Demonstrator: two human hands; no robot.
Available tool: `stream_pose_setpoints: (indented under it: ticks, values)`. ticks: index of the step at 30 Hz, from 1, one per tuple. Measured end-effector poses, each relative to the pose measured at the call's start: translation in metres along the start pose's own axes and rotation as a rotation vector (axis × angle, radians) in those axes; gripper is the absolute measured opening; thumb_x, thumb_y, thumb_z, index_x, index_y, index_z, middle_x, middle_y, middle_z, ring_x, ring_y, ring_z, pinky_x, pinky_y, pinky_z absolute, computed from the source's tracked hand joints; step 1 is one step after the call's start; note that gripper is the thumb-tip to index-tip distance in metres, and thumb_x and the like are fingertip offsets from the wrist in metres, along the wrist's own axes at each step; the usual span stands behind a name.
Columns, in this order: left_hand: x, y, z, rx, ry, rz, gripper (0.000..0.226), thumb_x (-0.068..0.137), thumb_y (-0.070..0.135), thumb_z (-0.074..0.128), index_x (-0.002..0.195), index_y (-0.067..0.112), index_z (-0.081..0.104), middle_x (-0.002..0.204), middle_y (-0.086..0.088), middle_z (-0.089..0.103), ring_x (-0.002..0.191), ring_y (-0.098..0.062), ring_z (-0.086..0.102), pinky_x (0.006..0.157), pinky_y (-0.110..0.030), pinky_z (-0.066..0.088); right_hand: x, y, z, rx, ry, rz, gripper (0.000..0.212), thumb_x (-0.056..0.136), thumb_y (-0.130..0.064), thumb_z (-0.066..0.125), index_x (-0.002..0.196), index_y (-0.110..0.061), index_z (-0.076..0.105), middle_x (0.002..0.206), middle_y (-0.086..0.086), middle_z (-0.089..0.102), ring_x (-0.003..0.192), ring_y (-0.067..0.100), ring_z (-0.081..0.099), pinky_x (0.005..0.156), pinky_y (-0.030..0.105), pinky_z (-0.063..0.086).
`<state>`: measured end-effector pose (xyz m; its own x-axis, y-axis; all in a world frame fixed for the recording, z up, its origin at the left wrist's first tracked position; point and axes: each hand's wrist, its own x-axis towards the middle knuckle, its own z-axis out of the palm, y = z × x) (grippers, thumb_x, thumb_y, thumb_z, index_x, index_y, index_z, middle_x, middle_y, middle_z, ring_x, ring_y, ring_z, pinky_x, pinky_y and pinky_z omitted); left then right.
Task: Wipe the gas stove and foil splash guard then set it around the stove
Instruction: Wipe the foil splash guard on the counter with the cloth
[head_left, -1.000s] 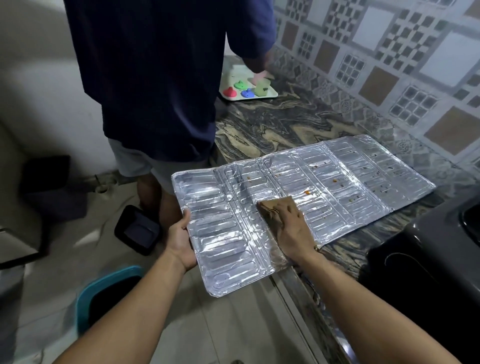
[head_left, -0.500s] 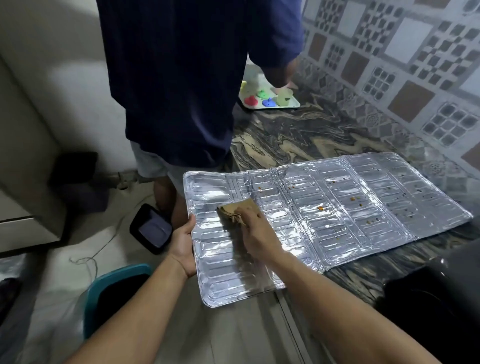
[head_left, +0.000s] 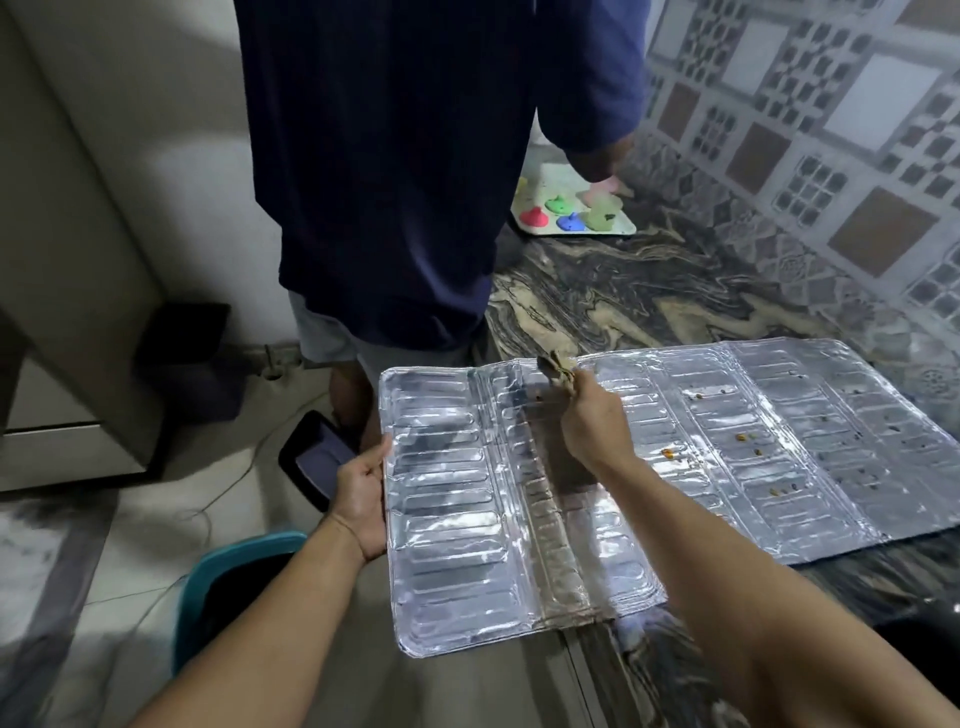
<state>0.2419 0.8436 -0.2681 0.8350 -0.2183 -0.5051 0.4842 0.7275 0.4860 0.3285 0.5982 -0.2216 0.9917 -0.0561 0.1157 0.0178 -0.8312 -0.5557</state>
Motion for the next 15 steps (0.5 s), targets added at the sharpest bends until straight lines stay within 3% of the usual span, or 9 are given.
stream_pose_setpoints:
  ticks: [1, 3, 5, 9, 13, 15]
  values:
    - [0.003, 0.001, 0.001, 0.013, 0.011, -0.012, 0.048, 0.087, 0.039, 0.047, 0.108, 0.003, 0.070, 0.100, -0.022, 0.073, 0.084, -0.040, 0.072, 0.064, -0.050, 0.060, 0.005, 0.004, 0.007, -0.026, -0.024, -0.027, 0.016, 0.097, -0.013, 0.038, 0.090, -0.012, 0.053, 0.079, 0.003, 0.055, 0.071, 0.023, 0.056, 0.050, 0.035, 0.042]
    - [0.009, 0.001, 0.002, 0.049, 0.046, -0.041, 0.046, 0.096, 0.040, 0.042, 0.118, 0.005, 0.062, 0.099, -0.021, 0.073, 0.082, -0.039, 0.072, 0.062, -0.050, 0.060, 0.009, 0.009, 0.025, -0.091, -0.049, -0.122, 0.019, 0.093, -0.024, 0.043, 0.088, -0.013, 0.058, 0.088, 0.005, 0.056, 0.085, 0.026, 0.056, 0.067, 0.041, 0.050]
    - [0.010, 0.000, 0.002, 0.072, 0.080, -0.043, 0.045, 0.099, 0.041, 0.041, 0.120, 0.007, 0.061, 0.098, -0.020, 0.073, 0.081, -0.038, 0.073, 0.061, -0.049, 0.060, 0.010, 0.006, 0.039, -0.091, -0.081, -0.162, 0.020, 0.095, -0.028, 0.043, 0.099, -0.016, 0.059, 0.099, 0.002, 0.051, 0.094, 0.022, 0.052, 0.082, 0.042, 0.050]
    - [0.010, -0.002, -0.002, 0.048, 0.089, -0.022, 0.048, 0.099, 0.040, 0.044, 0.135, 0.010, 0.055, 0.122, -0.022, 0.065, 0.101, -0.041, 0.066, 0.067, -0.052, 0.059, -0.003, -0.014, 0.055, -0.005, -0.148, -0.309, 0.023, 0.100, -0.031, 0.039, 0.117, -0.027, 0.054, 0.115, -0.004, 0.047, 0.102, 0.014, 0.050, 0.083, 0.036, 0.051]
    - [0.008, -0.003, 0.000, 0.019, 0.079, -0.036, 0.053, 0.099, 0.042, 0.041, 0.137, 0.007, 0.052, 0.124, -0.023, 0.063, 0.100, -0.040, 0.067, 0.070, -0.051, 0.059, -0.020, -0.019, 0.058, -0.016, -0.189, -0.412, 0.029, 0.101, -0.014, 0.037, 0.123, -0.024, 0.053, 0.115, -0.001, 0.058, 0.103, 0.017, 0.052, 0.078, 0.032, 0.040]
    - [0.006, -0.002, 0.003, 0.026, 0.081, -0.053, 0.056, 0.099, 0.043, 0.039, 0.136, 0.004, 0.052, 0.123, -0.024, 0.064, 0.099, -0.040, 0.067, 0.071, -0.049, 0.059, -0.025, -0.020, 0.058, -0.111, -0.242, -0.521, 0.031, 0.098, -0.011, 0.036, 0.124, -0.019, 0.052, 0.121, 0.005, 0.060, 0.108, 0.023, 0.051, 0.083, 0.032, 0.036]
